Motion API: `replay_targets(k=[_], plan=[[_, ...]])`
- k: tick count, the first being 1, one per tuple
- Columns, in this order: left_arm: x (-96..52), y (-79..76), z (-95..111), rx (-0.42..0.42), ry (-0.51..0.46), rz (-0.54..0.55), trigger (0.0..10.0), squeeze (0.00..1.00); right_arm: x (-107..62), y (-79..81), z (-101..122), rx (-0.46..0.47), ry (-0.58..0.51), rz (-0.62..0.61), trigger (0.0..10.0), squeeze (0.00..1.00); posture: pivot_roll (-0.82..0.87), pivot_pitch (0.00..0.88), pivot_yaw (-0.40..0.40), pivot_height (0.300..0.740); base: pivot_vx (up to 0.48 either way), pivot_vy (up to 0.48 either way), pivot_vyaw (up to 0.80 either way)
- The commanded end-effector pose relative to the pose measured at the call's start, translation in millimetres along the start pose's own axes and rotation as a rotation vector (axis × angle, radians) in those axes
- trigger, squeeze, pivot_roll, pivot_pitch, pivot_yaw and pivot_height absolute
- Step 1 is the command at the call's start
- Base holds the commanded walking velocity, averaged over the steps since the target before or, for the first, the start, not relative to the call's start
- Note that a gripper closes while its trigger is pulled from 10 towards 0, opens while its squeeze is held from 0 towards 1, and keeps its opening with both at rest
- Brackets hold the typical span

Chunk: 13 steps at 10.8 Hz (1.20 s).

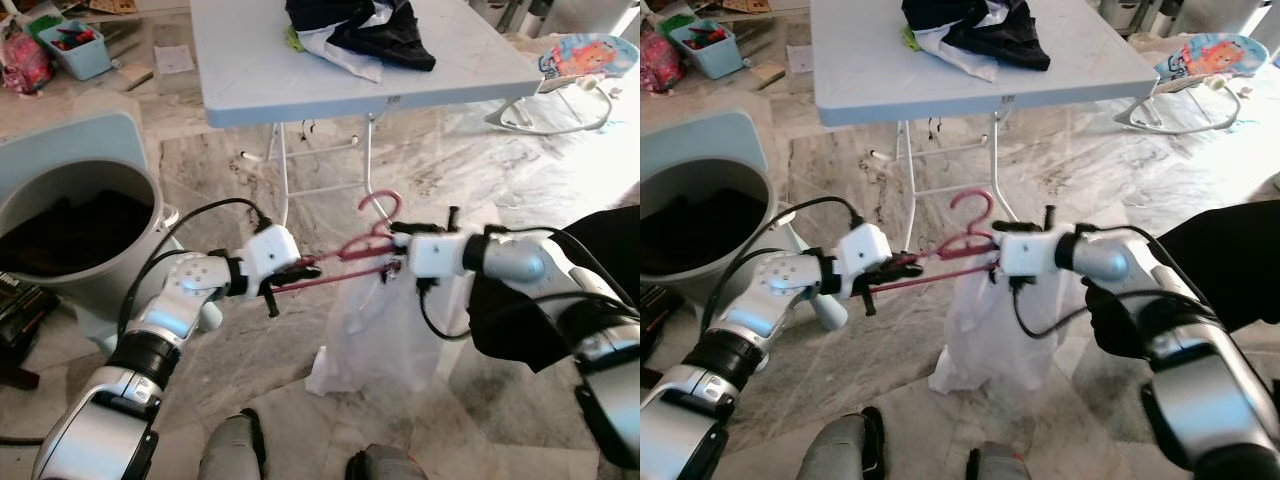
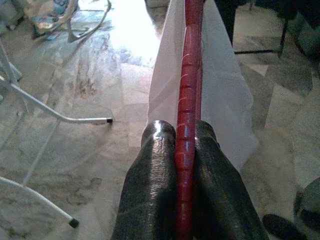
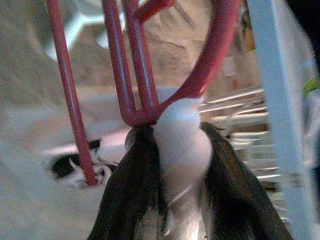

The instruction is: Hang hanger

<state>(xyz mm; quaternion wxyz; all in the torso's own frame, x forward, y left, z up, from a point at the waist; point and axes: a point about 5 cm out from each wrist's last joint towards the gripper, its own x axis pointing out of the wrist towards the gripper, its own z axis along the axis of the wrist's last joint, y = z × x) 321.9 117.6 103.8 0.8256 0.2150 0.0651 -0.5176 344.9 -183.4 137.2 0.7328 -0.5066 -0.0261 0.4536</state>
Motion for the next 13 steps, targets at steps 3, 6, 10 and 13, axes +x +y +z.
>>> replay_targets(k=[3, 6, 10, 13], plan=[[1.0, 1.9, 12, -0.032, -0.097, 0.096, 0.0, 0.0, -1.1, -21.5, 1, 0.11, 0.004, -0.007, 10.0, 1.0, -0.07, 0.096, -0.059, 0.74, 0.0, 0.0, 0.0], [0.7, 5.6, 18, -0.031, -0.126, 0.165, 0.0, 0.0, -5.4, -35.2, -2, 0.204, 0.003, -0.26, 10.0, 1.0, -0.07, 0.099, -0.062, 0.74, 0.0, 0.0, 0.0], [2.5, 12.3, 29, -0.044, -0.17, 0.207, 0.0, 0.0, -14.6, -29.9, -16, 0.369, 0.038, -0.581, 10.0, 1.0, -0.07, 0.1, -0.049, 0.74, 0.0, 0.0, 0.0], [-1.0, 15.7, 33, -0.025, -0.177, 0.226, 0.0, 0.0, -19.4, -16.1, -32, 0.362, 0.195, -0.706, 10.0, 0.61, -0.06, 0.103, -0.049, 0.74, 0.0, 0.0, 0.0]])
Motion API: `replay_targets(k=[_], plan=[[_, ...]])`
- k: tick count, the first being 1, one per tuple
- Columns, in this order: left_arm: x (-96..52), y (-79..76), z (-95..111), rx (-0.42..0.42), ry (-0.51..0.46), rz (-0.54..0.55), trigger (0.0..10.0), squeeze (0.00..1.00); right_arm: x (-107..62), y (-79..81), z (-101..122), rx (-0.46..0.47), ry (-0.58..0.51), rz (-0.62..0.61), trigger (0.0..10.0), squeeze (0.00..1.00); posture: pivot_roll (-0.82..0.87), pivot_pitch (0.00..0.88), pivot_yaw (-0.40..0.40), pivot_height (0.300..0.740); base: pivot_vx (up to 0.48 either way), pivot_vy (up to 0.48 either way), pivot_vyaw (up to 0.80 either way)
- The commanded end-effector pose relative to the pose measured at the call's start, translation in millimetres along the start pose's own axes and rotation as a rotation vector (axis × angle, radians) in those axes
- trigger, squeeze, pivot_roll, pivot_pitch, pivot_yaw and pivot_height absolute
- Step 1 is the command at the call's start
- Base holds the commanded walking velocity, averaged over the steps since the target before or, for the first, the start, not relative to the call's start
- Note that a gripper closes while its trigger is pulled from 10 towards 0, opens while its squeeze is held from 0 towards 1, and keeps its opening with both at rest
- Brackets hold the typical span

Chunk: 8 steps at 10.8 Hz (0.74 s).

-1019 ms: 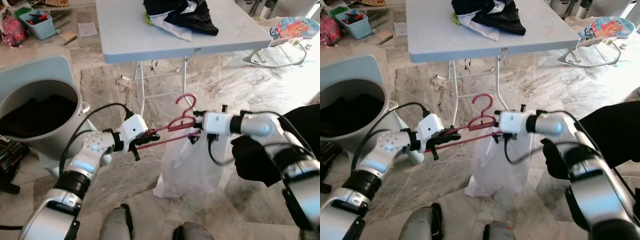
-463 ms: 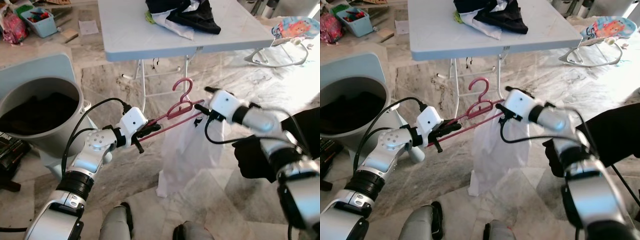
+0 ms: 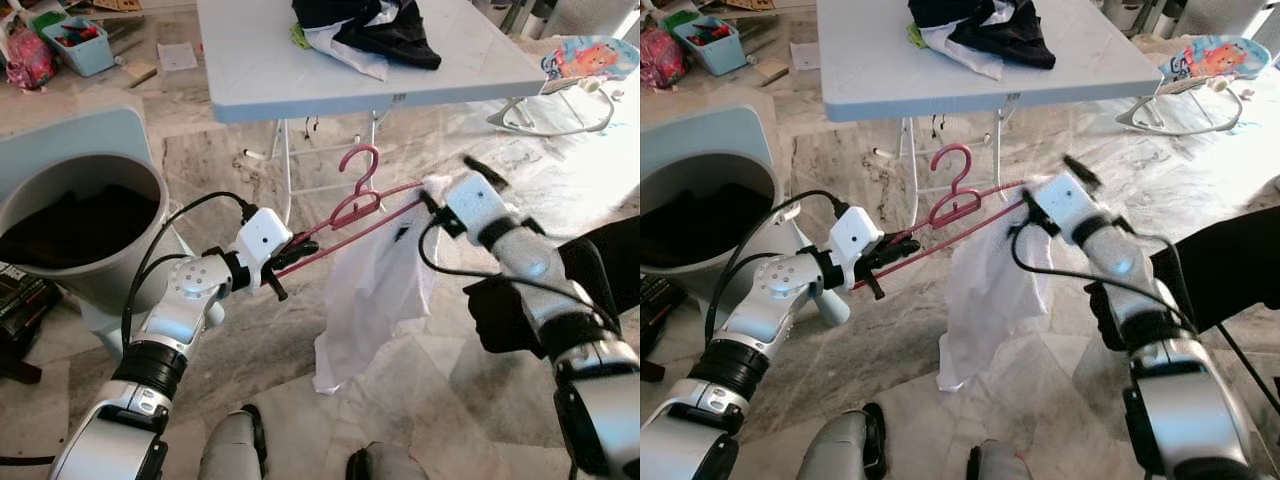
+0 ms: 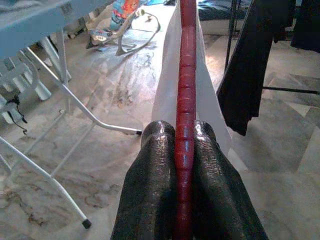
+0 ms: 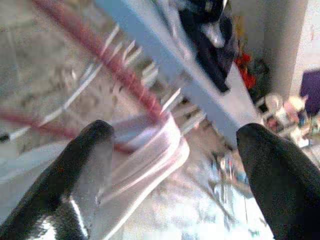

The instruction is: Hang hanger

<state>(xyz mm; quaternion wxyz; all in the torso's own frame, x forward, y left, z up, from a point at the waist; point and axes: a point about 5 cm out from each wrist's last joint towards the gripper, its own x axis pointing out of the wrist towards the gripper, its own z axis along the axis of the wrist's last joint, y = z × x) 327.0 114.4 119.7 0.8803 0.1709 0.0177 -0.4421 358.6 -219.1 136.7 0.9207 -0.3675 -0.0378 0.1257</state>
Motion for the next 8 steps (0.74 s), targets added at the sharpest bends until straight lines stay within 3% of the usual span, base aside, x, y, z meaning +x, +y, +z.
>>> replay_targets(k=[1, 3, 5, 8], plan=[[-0.2, 8.7, 20, 0.033, -0.084, 0.029, 0.0, 0.0, -3.9, 3.1, -9, -0.007, 0.055, 0.01, 10.0, 0.0, -0.06, 0.102, -0.049, 0.74, 0.0, 0.0, 0.0], [-2.3, 8.8, 21, 0.041, -0.088, 0.026, 0.0, 0.0, -9.3, 15.8, -23, 0.009, 0.136, 0.077, 10.0, 0.0, -0.06, 0.102, -0.048, 0.74, 0.0, 0.0, 0.0], [-1.6, 6.4, 22, 0.047, -0.091, 0.021, 0.0, 0.0, -9.8, 17.8, -25, 0.007, 0.154, 0.071, 10.0, 0.0, -0.06, 0.102, -0.048, 0.74, 0.0, 0.0, 0.0], [-1.1, 7.2, 37, 0.083, -0.131, 0.011, 0.0, 0.0, -13.6, 27.2, -33, 0.029, 0.215, 0.143, 10.0, 0.0, -0.06, 0.103, -0.05, 0.74, 0.0, 0.0, 0.0]])
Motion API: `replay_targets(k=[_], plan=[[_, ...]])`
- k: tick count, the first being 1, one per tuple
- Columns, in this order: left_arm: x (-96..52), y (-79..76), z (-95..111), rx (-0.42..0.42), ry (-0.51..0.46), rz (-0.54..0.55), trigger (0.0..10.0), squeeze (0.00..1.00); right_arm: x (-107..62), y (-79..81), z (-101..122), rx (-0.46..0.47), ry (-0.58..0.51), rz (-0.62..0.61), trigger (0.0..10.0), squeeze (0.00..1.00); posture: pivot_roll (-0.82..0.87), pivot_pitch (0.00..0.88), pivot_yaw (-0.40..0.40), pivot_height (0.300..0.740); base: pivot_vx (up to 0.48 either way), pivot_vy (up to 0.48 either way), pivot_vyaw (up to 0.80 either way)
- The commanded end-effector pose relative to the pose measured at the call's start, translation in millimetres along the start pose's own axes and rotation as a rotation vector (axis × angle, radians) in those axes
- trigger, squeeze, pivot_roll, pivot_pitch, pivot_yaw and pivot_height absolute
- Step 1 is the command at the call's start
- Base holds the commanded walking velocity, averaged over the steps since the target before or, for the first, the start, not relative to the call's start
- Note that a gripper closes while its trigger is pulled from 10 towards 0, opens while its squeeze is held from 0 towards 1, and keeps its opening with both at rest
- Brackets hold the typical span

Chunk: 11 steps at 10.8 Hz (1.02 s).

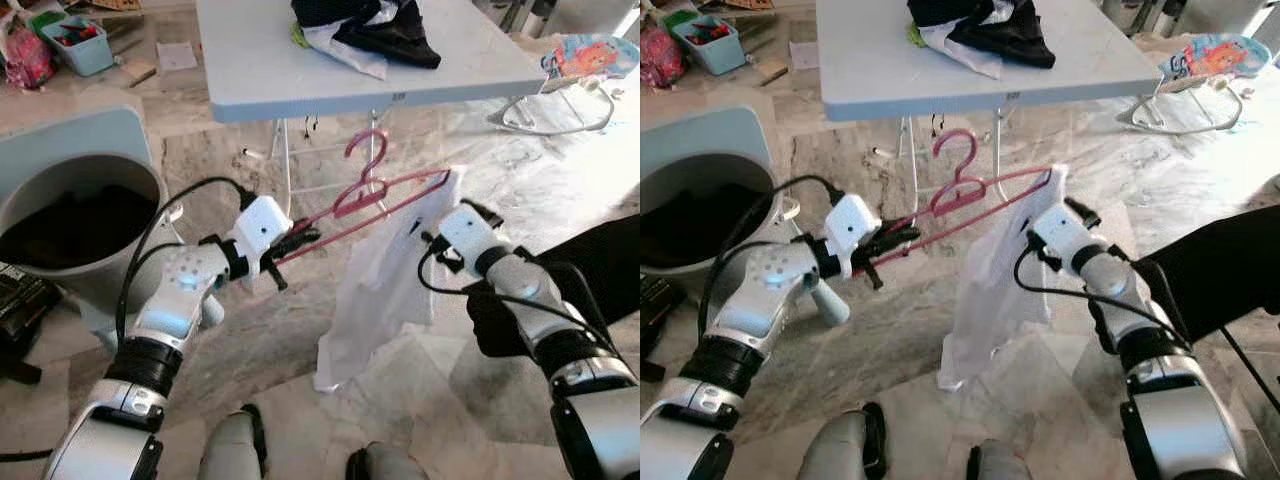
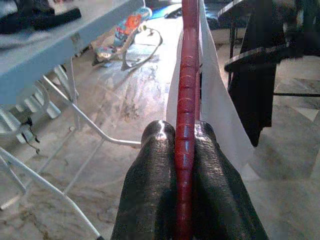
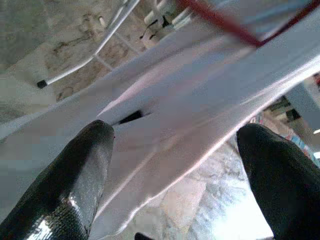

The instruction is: Hang hanger

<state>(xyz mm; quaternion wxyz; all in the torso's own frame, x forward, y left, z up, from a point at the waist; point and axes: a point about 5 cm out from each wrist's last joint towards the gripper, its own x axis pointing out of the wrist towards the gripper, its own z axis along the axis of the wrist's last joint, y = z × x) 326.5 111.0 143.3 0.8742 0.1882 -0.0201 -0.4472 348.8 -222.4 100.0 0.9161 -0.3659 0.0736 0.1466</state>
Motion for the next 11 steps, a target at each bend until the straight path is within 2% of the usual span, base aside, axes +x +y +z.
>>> replay_targets(k=[1, 3, 5, 8, 9, 10, 11], plan=[[0.9, 2.0, 26, 0.033, -0.111, -0.002, 0.0, 0.0, -1.2, 5.4, -8, 0.012, 0.051, 0.005, 10.0, 0.0, -0.05, 0.104, -0.051, 0.74, 0.0, 0.0, 0.0], [-2.0, -2.3, 37, 0.04, -0.14, -0.026, 0.0, 0.0, 2.9, 5.6, -6, 0.043, 0.069, -0.034, 10.0, 0.0, -0.05, 0.105, -0.053, 0.74, 0.0, 0.0, 0.0], [-5.4, -8.7, 44, 0.037, -0.152, -0.042, 0.0, 0.0, 8.8, -10.5, 0, 0.073, 0.105, -0.166, 10.0, 0.0, -0.04, 0.105, -0.056, 0.74, 0.0, 0.0, 0.0], [-8.0, -9.3, 42, 0.024, -0.134, -0.036, 0.0, 0.0, 11.8, -12.3, 9, 0.119, 0.06, -0.136, 10.0, 0.0, -0.04, 0.105, -0.06, 0.74, 0.0, 0.0, 0.0], [-7.3, -8.1, 45, 0.022, -0.136, -0.034, 0.0, 0.0, 9.5, -16.5, 3, 0.174, 0.087, -0.17, 10.0, 0.0, -0.05, 0.104, -0.055, 0.74, 0.0, 0.0, 0.0], [-4.3, -9.7, 48, 0.021, -0.147, -0.043, 0.0, 0.0, 8.6, -17.0, -1, 0.237, 0.106, -0.2, 8.2, 0.0, -0.05, 0.104, -0.055, 0.74, 0.0, 0.0, 0.0], [-2.5, -12.1, 51, 0.017, -0.157, -0.056, 0.0, 0.0, 10.6, -13.6, 0, 0.281, 0.107, -0.215, 0.5, 0.0, -0.05, 0.104, -0.055, 0.74, 0.0, 0.0, 0.0]])
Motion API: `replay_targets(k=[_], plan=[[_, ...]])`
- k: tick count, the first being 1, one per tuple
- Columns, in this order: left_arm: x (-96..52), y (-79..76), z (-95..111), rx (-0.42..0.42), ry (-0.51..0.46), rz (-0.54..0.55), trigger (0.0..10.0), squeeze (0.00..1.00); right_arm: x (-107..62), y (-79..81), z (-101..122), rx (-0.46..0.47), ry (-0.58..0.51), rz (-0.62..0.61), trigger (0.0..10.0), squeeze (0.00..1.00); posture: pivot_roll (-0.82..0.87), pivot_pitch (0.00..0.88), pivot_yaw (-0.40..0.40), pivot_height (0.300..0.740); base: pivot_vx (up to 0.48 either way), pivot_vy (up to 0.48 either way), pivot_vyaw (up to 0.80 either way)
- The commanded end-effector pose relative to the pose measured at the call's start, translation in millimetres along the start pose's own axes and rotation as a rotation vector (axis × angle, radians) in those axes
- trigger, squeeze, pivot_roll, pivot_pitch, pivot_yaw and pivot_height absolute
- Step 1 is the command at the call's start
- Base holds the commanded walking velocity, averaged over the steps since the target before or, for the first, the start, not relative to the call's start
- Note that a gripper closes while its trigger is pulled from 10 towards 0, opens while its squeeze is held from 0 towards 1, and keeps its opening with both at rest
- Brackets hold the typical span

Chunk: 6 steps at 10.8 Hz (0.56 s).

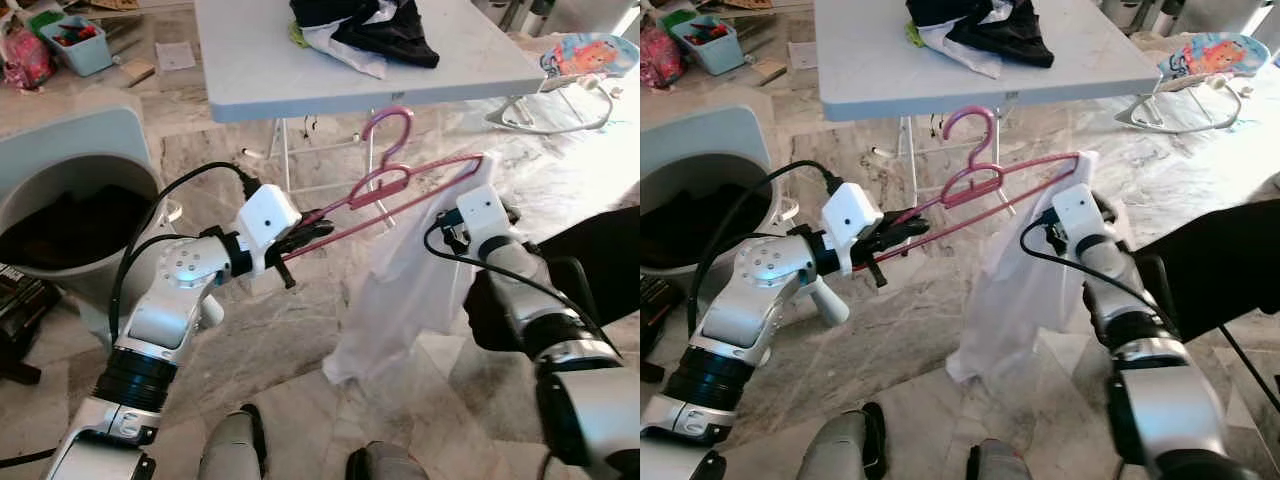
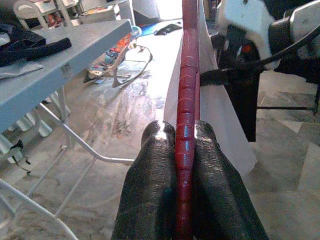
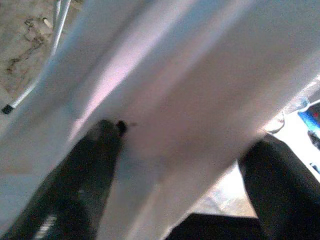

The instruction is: Hang hanger

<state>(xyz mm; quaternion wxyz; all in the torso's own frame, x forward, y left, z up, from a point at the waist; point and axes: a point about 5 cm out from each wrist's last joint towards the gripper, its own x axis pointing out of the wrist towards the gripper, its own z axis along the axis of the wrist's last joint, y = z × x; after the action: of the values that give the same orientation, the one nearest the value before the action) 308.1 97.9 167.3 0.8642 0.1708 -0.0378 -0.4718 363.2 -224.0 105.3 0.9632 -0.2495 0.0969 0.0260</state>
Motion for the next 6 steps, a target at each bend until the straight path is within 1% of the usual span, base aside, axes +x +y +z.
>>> replay_targets(k=[1, 3, 6], plan=[[3.0, -0.4, 21.9, 0.031, -0.101, -0.018, 0.0, 0.0, 1.1, -0.4, 0.7, 0.03, 0.01, -0.008, 0.0, 0.0, -0.05, 0.103, -0.052, 0.74, 0.0, 0.0, 0.0], [3.1, -0.4, 25.8, 0.025, -0.111, -0.02, 0.0, 0.0, 4.1, 8.1, 6.4, 0.046, 0.002, -0.002, 0.0, 0.0, -0.04, 0.102, -0.057, 0.74, 0.0, 0.0, 0.0], [3.6, -2.4, 27.3, 0.025, -0.114, -0.027, 0.0, 0.0, 5.4, 6.4, 9.9, 0.09, -0.009, -0.018, 0.0, 0.0, -0.04, 0.102, -0.057, 0.74, 0.0, 0.0, 0.0]])
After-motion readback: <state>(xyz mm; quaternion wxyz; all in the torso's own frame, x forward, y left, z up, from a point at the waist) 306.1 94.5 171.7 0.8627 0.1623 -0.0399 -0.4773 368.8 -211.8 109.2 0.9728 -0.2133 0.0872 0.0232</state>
